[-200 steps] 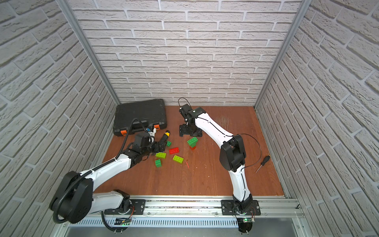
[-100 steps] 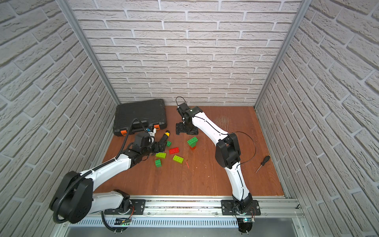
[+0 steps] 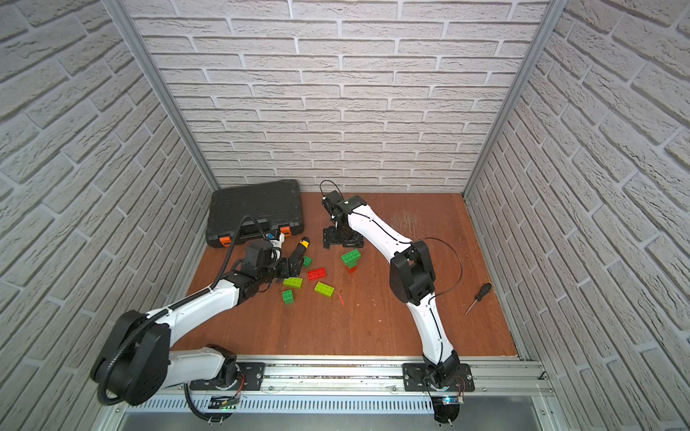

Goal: Assemble a spoon with lego
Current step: Adjust the lego brick at the center of the board.

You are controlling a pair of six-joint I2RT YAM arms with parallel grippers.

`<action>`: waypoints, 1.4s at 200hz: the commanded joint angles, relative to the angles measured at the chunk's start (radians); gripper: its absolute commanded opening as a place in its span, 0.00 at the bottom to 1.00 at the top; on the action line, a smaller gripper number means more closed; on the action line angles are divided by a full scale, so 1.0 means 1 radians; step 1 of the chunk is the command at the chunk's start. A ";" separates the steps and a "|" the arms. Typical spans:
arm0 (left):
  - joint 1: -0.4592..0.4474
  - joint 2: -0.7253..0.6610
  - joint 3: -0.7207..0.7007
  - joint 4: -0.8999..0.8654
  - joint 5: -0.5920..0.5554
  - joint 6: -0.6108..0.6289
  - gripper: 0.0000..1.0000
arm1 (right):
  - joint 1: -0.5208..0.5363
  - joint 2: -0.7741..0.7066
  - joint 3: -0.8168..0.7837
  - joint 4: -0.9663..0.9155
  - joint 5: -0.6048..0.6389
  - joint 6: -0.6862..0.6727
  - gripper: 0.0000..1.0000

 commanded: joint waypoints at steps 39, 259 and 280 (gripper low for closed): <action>0.007 0.011 0.024 0.004 0.003 -0.005 0.98 | -0.006 -0.025 0.002 -0.039 0.033 0.023 0.92; 0.008 0.003 0.023 -0.002 0.003 -0.008 0.98 | -0.007 -0.091 -0.081 -0.053 0.039 0.068 0.92; 0.008 0.003 0.024 -0.002 0.004 -0.008 0.98 | -0.006 -0.101 -0.096 -0.047 0.037 0.069 0.92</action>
